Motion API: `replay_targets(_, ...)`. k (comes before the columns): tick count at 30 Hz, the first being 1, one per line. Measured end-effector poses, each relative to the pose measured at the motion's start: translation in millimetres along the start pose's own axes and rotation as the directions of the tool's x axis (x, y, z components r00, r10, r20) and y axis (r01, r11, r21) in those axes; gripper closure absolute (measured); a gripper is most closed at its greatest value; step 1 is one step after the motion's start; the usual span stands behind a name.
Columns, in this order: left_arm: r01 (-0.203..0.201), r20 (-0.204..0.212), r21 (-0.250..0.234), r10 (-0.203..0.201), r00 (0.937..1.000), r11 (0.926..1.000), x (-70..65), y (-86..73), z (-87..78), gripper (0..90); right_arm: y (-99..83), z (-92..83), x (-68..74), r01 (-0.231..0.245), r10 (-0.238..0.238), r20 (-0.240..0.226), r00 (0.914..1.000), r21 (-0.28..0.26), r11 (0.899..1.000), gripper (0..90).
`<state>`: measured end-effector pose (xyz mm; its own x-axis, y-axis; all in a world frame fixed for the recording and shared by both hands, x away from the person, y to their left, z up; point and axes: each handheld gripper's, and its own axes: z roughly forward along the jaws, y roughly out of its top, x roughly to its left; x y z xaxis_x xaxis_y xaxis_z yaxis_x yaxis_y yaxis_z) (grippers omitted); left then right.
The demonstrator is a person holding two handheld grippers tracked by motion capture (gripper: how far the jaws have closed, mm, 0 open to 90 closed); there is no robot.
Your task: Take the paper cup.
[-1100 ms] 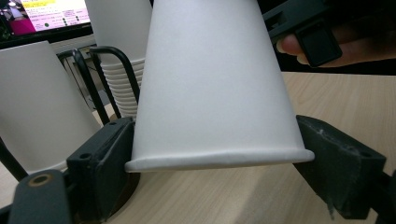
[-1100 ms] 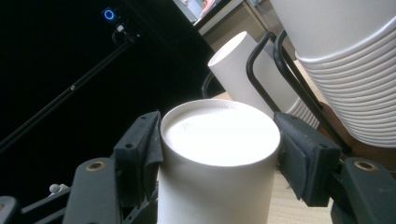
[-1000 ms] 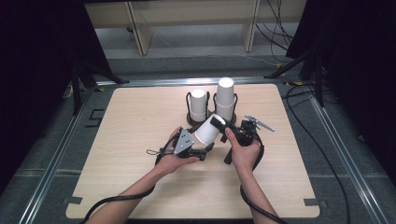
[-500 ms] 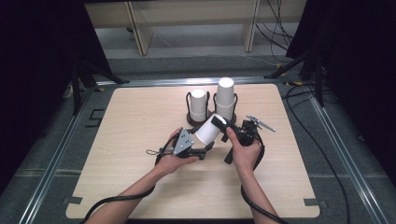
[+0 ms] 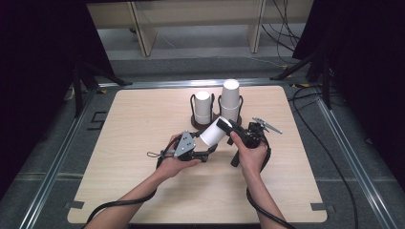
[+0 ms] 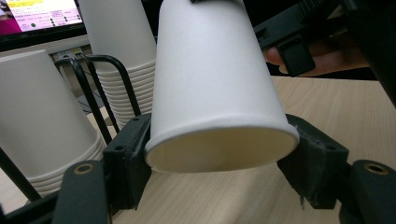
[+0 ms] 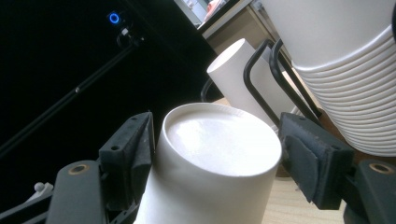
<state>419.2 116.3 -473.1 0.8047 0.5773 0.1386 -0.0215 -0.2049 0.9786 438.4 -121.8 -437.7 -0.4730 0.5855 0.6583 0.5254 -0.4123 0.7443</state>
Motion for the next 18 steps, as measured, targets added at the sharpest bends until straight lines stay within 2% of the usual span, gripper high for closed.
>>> replay_targets(2,0.013,0.005,-0.019,-0.013,0.9999,0.9997,0.4,-0.4,0.1,30.8,-0.2,0.8,0.1,0.006,-0.006,-0.018,0.9998,0.001,1.000,25.6)
replay_targets(3,0.011,0.006,-0.004,-0.011,0.9999,0.9999,0.8,0.3,-1.5,30.9,-0.2,0.5,0.6,0.003,-0.003,-0.021,0.9998,0.002,1.000,24.9)
replay_targets(11,0.037,0.018,-0.010,-0.037,0.9991,0.9992,4.8,0.1,-7.1,32.1,0.3,1.8,0.5,0.004,-0.005,-0.028,0.9996,-0.025,1.000,22.0)
replay_targets(14,0.031,0.026,0.002,-0.031,0.9992,0.9995,5.6,-0.4,-8.6,32.1,0.4,3.0,1.3,0.005,-0.005,-0.018,0.9998,-0.029,1.000,21.8)
replay_targets(15,0.029,0.025,0.006,-0.029,0.9993,0.9996,5.7,-0.5,-9.2,32.1,0.5,2.5,4.1,-0.028,0.027,-0.029,0.9992,-0.027,0.999,21.7)
replay_targets(16,0.028,0.031,0.011,-0.028,0.9991,0.9996,6.2,-0.3,-9.9,32.1,1.8,3.2,2.1,0.014,-0.015,-0.025,0.9996,-0.041,0.999,21.3)
replay_targets(17,0.029,0.036,0.001,-0.029,0.9989,0.9996,6.5,-0.7,-9.7,32.1,2.7,2.9,2.9,0.017,-0.018,-0.021,0.9996,-0.046,0.999,21.1)
replay_targets(18,0.021,0.037,0.023,-0.022,0.9991,0.9995,7.2,0.2,-11.9,32.0,3.8,2.2,2.9,0.028,-0.030,-0.029,0.9991,-0.052,0.998,21.1)
